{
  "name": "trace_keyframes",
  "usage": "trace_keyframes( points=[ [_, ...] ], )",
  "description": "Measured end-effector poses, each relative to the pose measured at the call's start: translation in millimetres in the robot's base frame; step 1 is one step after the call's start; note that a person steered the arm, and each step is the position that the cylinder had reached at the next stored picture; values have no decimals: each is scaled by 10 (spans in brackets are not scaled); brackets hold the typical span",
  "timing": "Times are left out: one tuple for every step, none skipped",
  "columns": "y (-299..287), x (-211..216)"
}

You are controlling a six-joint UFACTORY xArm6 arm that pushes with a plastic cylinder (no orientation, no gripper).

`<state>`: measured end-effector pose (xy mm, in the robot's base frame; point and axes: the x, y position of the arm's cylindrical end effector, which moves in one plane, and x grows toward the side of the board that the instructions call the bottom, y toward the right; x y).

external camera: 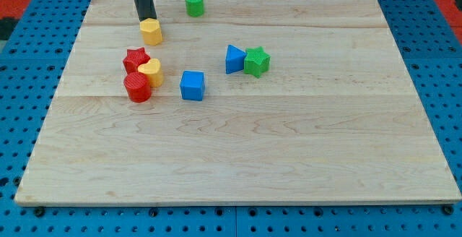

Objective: Place the green circle above the green star

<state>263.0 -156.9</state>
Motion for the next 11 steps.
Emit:
trace_keyframes(
  points=[
    [66, 198],
    [18, 786],
    [-200, 909],
    [-42, 580],
    [244, 52],
    [210, -709],
    [431, -591],
    [1408, -384],
    [1434, -439],
    [1422, -693],
    [2118, -408]
  ],
)
